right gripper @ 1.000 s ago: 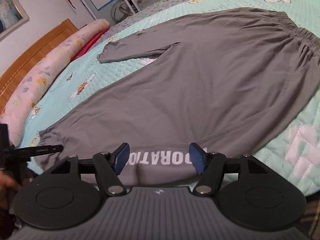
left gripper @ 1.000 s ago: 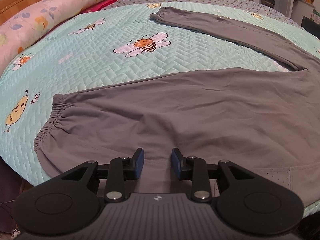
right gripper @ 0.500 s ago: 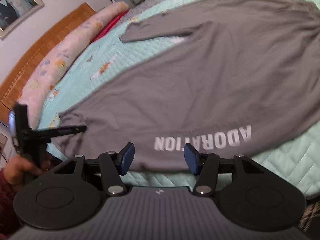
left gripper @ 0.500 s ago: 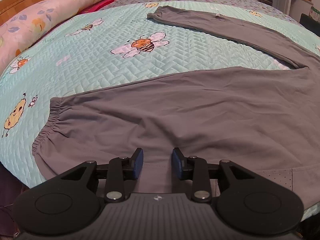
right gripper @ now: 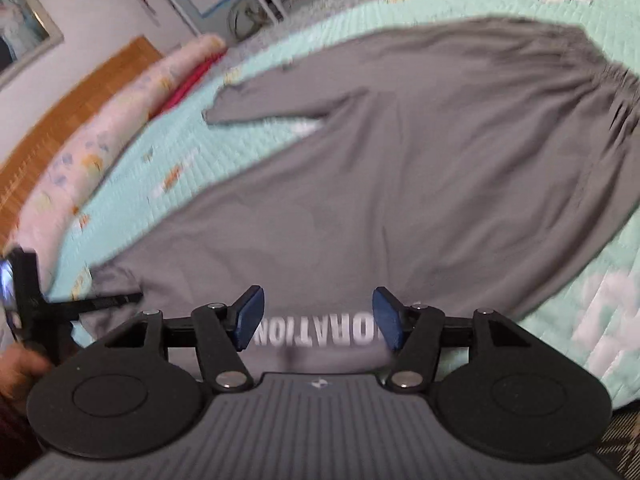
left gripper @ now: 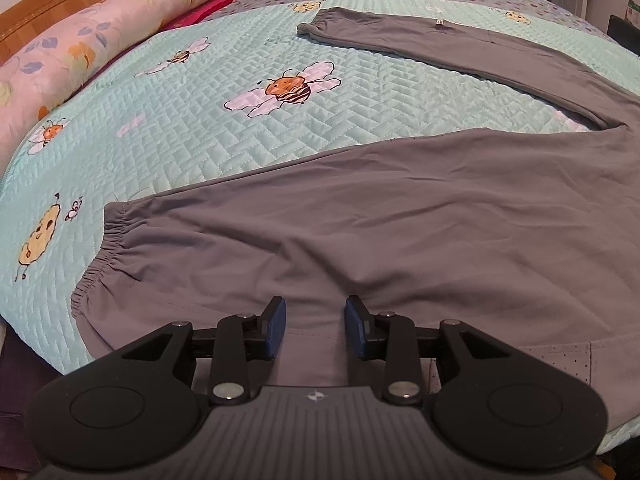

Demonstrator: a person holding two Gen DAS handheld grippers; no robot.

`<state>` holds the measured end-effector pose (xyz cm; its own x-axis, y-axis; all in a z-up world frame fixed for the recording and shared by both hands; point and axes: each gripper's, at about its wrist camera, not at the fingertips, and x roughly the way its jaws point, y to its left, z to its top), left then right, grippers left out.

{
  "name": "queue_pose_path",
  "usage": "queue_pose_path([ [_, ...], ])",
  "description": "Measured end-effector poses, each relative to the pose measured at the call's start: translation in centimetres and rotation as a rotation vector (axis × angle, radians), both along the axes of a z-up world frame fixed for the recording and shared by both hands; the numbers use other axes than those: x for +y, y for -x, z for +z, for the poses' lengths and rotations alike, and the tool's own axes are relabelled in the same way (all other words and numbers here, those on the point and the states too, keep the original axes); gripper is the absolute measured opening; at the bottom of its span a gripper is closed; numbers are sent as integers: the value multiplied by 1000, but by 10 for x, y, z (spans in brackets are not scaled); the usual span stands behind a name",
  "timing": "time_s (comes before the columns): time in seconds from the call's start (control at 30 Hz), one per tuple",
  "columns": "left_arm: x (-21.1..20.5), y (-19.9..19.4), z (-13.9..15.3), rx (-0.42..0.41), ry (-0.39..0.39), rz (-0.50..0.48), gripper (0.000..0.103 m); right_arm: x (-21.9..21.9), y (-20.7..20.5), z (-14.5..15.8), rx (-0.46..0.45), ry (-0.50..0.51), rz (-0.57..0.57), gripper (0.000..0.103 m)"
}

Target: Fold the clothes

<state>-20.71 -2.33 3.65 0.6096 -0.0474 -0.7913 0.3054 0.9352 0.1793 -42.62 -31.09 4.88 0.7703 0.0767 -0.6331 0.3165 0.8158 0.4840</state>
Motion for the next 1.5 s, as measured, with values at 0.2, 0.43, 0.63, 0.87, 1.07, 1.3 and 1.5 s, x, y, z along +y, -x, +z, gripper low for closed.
queue_pose_path([
  [0.2,1,2,5,5,3,7,36,-4,-3,-16,85,69,-18,76],
  [0.43,-29,34,37,-89,11,-104,37,-2,0,-2,143,93,-39,77],
  [0.63,-98,45,43,-80,50,-301,43,-11,-12,10,151,236,-67,77],
  [0.87,-161,35,9,3,39,-386,43,-40,-33,14,147,293,-112,78],
  [1.07,-161,33,-7,39,57,-369,47,-57,-24,-18,184,276,-117,80],
  [1.3,-165,27,4,83,79,-338,48,-62,-19,-18,153,253,-107,81],
  [1.5,-175,23,19,21,88,-359,48,-71,-14,-19,112,197,-115,81],
])
